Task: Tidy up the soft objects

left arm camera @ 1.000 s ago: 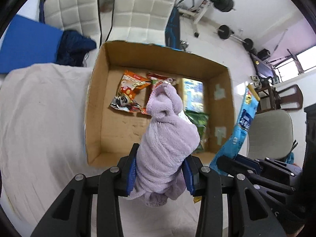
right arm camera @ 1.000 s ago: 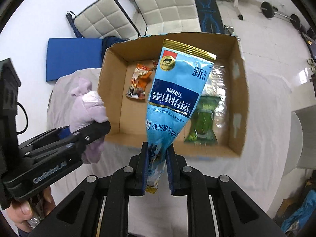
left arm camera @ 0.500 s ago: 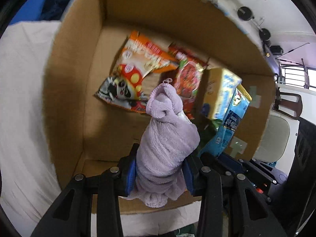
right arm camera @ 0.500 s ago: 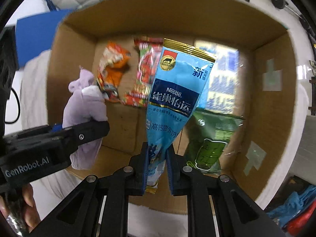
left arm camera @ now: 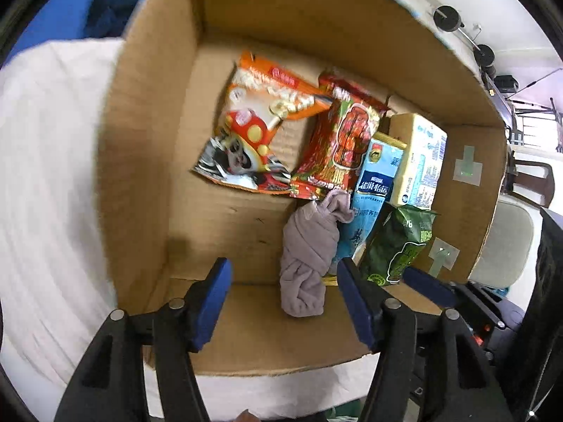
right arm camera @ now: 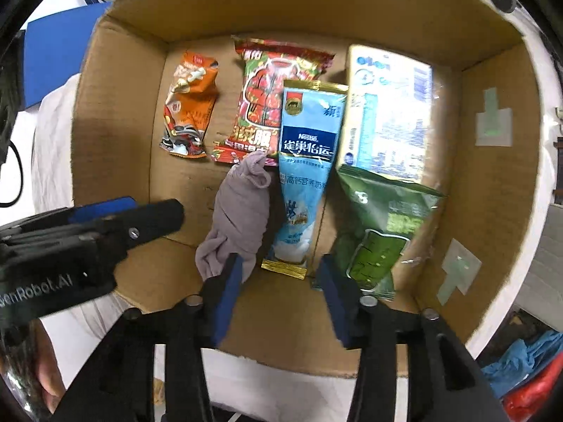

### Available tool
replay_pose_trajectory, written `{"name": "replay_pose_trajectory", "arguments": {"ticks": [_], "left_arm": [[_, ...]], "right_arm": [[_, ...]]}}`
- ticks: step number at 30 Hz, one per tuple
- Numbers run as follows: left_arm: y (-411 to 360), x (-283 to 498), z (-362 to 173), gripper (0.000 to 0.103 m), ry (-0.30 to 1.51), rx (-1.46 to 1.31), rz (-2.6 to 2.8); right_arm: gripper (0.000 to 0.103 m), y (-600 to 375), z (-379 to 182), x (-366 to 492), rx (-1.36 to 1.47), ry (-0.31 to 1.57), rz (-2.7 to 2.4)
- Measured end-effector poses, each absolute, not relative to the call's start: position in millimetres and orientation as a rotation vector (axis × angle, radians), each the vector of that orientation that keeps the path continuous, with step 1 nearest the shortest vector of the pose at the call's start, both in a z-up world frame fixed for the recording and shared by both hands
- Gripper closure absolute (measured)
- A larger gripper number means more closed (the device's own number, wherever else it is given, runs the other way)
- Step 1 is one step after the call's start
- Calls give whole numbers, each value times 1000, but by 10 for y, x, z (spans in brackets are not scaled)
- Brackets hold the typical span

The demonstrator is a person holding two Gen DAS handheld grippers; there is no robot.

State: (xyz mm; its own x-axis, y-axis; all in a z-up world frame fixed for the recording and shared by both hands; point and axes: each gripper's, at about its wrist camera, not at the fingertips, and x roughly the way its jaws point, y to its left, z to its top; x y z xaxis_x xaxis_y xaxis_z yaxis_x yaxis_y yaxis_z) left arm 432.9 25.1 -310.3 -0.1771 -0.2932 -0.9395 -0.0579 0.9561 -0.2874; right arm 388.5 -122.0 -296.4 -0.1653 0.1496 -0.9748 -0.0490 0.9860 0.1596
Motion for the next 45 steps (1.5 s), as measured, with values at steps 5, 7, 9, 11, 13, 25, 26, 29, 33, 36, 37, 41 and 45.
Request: {"name": "replay_pose_trajectory", "arguments": {"ticks": [5, 7, 9, 11, 13, 25, 26, 29, 33, 36, 37, 41, 45], "left_arm": [[193, 4174, -2804, 33, 1619, -149, -182], [149, 4102, -2707, 26, 1567, -101, -170], [139, 4035, -2646, 15, 1523, -72, -153], [129, 3979, -2602, 7, 1477, -44, -137], [114, 3934, -2578, 3, 1454, -21, -127], [56, 3610, -2207, 3, 1327, -30, -122], [53, 3557, -2148, 3, 1315, -34, -127], [38, 3349, -1895, 3, 1253, -30, -123], [10, 3000, -1486, 3, 1166, -9, -111], [-1, 2731, -1219, 3, 1111, 6, -112], [-2, 2666, -1156, 3, 1101, 7, -114], [16, 2393, -890, 3, 1079, -17, -133], [32, 2117, -605, 3, 1057, -48, -171]], "right_arm": [[51, -1359, -2845, 3669, 77, 1667, 118], [51, -1411, -2796, 3596, 75, 1646, 90], [46, -1452, -2772, 3493, 78, 1629, 70], [29, -1564, -2728, 3400, 87, 1610, 52], [12, -1635, -2709, 3314, 100, 1582, 30], [0, -1901, -2214, 3229, 130, 1431, -69], [0, -1907, -2128, 3191, 126, 1413, -67], [0, -1941, -1812, 3015, 124, 1348, -64], [0, -1958, -1360, 2670, 71, 1214, -95], [0, -1982, -1083, 2397, 60, 1148, -105], [0, -1993, -998, 2315, 61, 1134, -103], [0, -2041, -642, 1959, 76, 1090, -98], [0, -2045, -291, 1611, 58, 1042, -107]]}}
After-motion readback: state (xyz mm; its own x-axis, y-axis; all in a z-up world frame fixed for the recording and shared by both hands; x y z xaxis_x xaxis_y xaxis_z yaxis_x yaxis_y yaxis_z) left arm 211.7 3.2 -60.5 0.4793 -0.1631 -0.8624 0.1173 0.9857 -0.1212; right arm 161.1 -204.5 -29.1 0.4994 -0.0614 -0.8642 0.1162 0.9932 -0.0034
